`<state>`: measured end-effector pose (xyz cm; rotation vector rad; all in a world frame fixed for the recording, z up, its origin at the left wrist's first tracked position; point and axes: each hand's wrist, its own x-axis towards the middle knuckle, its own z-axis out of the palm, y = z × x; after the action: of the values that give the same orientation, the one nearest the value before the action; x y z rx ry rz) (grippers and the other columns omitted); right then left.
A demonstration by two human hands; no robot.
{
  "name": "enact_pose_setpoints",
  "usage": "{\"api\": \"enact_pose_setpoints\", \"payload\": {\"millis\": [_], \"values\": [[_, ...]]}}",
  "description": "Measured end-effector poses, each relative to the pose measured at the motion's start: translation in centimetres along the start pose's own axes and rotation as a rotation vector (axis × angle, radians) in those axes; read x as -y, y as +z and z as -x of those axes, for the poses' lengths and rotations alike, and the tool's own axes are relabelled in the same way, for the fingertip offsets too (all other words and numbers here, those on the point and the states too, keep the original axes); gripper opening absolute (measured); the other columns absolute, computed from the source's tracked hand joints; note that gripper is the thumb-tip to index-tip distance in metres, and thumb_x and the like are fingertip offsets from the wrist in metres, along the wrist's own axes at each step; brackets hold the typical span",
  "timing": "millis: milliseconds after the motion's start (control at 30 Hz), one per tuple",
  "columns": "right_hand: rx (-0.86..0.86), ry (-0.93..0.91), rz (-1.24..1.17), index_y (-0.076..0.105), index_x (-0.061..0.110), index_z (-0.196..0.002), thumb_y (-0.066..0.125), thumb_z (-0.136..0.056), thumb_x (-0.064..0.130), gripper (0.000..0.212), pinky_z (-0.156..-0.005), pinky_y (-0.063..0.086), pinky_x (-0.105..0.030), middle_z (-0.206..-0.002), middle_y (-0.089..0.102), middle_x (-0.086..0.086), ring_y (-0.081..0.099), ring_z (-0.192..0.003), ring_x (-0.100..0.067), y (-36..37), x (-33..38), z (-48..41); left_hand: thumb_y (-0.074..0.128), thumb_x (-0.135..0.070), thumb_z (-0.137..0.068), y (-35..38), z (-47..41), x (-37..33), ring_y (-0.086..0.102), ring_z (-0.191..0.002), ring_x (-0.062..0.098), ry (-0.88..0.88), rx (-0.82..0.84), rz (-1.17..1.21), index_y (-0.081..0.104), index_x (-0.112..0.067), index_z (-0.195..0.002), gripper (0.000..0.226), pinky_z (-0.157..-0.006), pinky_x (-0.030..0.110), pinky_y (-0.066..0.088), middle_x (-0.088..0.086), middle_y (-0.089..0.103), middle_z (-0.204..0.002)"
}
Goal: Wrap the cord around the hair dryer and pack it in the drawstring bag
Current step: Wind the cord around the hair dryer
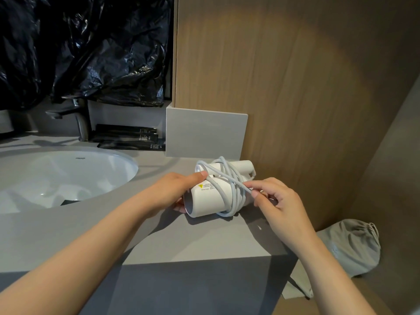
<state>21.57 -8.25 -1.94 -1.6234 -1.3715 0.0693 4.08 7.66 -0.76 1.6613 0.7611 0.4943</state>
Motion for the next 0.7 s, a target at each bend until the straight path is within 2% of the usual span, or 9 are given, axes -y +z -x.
{"api": "enact_pose_setpoints", "payload": {"millis": [100, 167, 267, 333, 400, 467, 567, 600, 700], "values": [[-0.026, 0.017, 0.003, 0.063, 0.048, -0.098, 0.057, -0.094, 0.022, 0.027, -0.073, 0.046, -0.003, -0.094, 0.060, 0.025, 0.055, -0.093, 0.007, 0.1, -0.3, -0.3, 0.061, -0.060, -0.079, -0.5, -0.5, 0.1, 0.037, -0.047, 0.016, 0.047, -0.057, -0.103, 0.059, -0.012, -0.071, 0.048, -0.057, 0.028, 0.035, -0.003, 0.044, -0.049], [-0.064, 0.026, -0.018, 0.065, 0.046, -0.097, 0.058, -0.093, 0.023, 0.024, -0.069, 0.049, -0.006, -0.093, 0.061, 0.026, 0.057, -0.090, 0.004, 0.3, -0.3, -0.3, 0.064, -0.057, -0.077, -0.8, -0.8, 0.3, 0.036, -0.048, 0.017, 0.059, -0.054, -0.064, 0.055, -0.012, -0.070, 0.047, -0.059, 0.029, 0.035, -0.004, 0.043, -0.049], [-0.169, 0.027, -0.097, 0.067, 0.043, -0.093, 0.062, -0.091, 0.020, 0.024, -0.062, 0.051, -0.010, -0.089, 0.065, 0.023, 0.061, -0.081, -0.001, 0.5, -0.2, -0.7, 0.068, -0.050, -0.084, -1.0, -1.3, 0.5, 0.041, -0.050, 0.016, 0.073, -0.088, -0.064, 0.057, -0.007, -0.078, 0.044, -0.056, 0.028, 0.038, -0.002, 0.048, -0.056], [-0.210, 0.022, -0.104, 0.069, 0.039, -0.092, 0.064, -0.090, 0.020, 0.019, -0.061, 0.052, -0.011, -0.086, 0.067, 0.023, 0.062, -0.080, -0.002, 0.5, 0.1, -1.2, 0.071, -0.055, -0.073, -1.2, -1.7, 0.5, 0.046, -0.051, 0.015, 0.083, -0.139, -0.079, 0.060, -0.002, -0.086, 0.056, -0.053, 0.025, 0.040, 0.000, 0.055, -0.064], [-0.229, -0.002, -0.048, 0.068, 0.038, -0.088, 0.067, -0.087, 0.023, 0.015, -0.068, 0.052, -0.008, -0.085, 0.066, 0.026, 0.062, -0.088, 0.000, 0.5, 0.4, -1.8, 0.070, -0.056, -0.063, -1.8, -2.2, 0.2, 0.052, -0.053, 0.011, 0.099, -0.158, -0.101, 0.063, -0.006, -0.094, 0.060, -0.053, 0.024, 0.044, 0.000, 0.061, -0.071], [-0.249, -0.028, -0.004, 0.068, 0.037, -0.086, 0.068, -0.086, 0.024, 0.013, -0.071, 0.049, -0.004, -0.087, 0.066, 0.026, 0.060, -0.093, 0.004, 0.4, 0.5, -2.3, 0.071, -0.055, -0.061, -2.4, -2.6, -0.4, 0.059, -0.060, 0.010, 0.125, -0.138, -0.142, 0.065, -0.011, -0.095, 0.056, -0.060, 0.027, 0.052, -0.001, 0.066, -0.077], [-0.257, -0.054, 0.041, 0.071, 0.033, -0.089, 0.069, -0.085, 0.026, 0.009, -0.072, 0.047, -0.002, -0.090, 0.068, 0.022, 0.060, -0.093, 0.005, 0.2, 0.5, -3.1, 0.074, -0.052, -0.065, -2.7, -3.4, -1.3, 0.068, -0.082, 0.021, 0.201, -0.168, -0.212, 0.069, -0.017, -0.094, 0.046, -0.083, 0.039, 0.057, 0.003, 0.072, -0.088], [-0.253, -0.061, 0.055, 0.072, 0.031, -0.090, 0.069, -0.084, 0.026, 0.008, -0.073, 0.048, -0.002, -0.090, 0.068, 0.022, 0.061, -0.093, 0.005, 0.2, 0.5, -3.3, 0.076, -0.047, -0.071, -2.6, -3.7, -1.6, 0.068, -0.085, 0.020, 0.247, -0.191, -0.225, 0.071, -0.018, -0.093, 0.037, -0.086, 0.039, 0.057, 0.003, 0.073, -0.089], [-0.228, -0.107, 0.083, 0.073, 0.033, -0.088, 0.071, -0.084, 0.024, 0.010, -0.074, 0.049, -0.005, -0.086, 0.068, 0.025, 0.063, -0.092, 0.003, 0.1, 0.8, -4.1, 0.074, -0.027, -0.084, -2.0, -4.3, -2.6, 0.067, -0.086, 0.007, 0.467, -0.183, -0.266, 0.075, -0.021, -0.096, 0.014, -0.082, 0.025, 0.052, -0.004, 0.072, -0.095]]}}
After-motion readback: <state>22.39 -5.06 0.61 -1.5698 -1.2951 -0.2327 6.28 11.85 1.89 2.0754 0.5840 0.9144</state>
